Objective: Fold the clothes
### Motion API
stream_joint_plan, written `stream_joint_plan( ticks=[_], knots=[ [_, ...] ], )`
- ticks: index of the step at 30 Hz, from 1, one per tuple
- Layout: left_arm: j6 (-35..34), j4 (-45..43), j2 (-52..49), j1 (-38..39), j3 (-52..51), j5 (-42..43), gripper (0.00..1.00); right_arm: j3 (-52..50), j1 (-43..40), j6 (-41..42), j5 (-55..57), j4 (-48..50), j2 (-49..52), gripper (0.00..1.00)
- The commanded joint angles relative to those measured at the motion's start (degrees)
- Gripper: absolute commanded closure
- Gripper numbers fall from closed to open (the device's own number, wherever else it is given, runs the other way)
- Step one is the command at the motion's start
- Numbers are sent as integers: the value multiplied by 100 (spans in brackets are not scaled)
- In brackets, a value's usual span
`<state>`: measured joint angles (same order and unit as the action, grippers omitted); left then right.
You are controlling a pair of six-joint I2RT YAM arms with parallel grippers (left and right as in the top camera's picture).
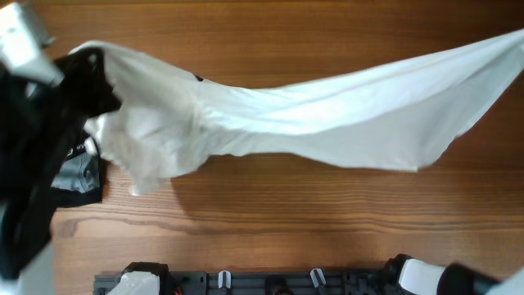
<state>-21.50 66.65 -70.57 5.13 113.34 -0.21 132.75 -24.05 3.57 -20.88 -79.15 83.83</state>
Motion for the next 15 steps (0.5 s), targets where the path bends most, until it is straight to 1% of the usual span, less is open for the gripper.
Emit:
stream_joint_plan(
  ticks=[1,2,4,6,8,11,12,13,14,15],
  knots=[
    [181,-337,-1152,-44,-7,-94,96,-76,46,24,-544,208,1128,96],
    [181,-520,-1460,-44,-7,-94,96,-76,105,28,-664,422,1462,96],
    [181,-1222,-2284,-44,-7,-94,96,-76,310,197,-772,1145,2081,96],
    [179,-1996,-2865,-66,-7,-94,96,-76,494,518,-772,1965,2492,96],
    [142,-2852,-3303,-120,20,-50,96,-76,669,885,-765,2981,2780,95],
    [-92,-3939,-3445,-245,166,-48,96,-72,750,1464,-752,4474,2817,96],
    [-101,-4605,-3414,-308,393,-52,96,-63,743,1663,-741,5324,2715,96],
    [-101,-4830,-3412,-332,553,-52,96,-61,708,1834,-664,5722,2623,96],
    [-131,-5082,-3412,-389,964,-52,96,-61,660,2094,-446,6127,2487,96],
    [-144,-5178,-3412,-444,1384,-50,96,-61,590,2162,-225,6415,2350,96]
  ],
)
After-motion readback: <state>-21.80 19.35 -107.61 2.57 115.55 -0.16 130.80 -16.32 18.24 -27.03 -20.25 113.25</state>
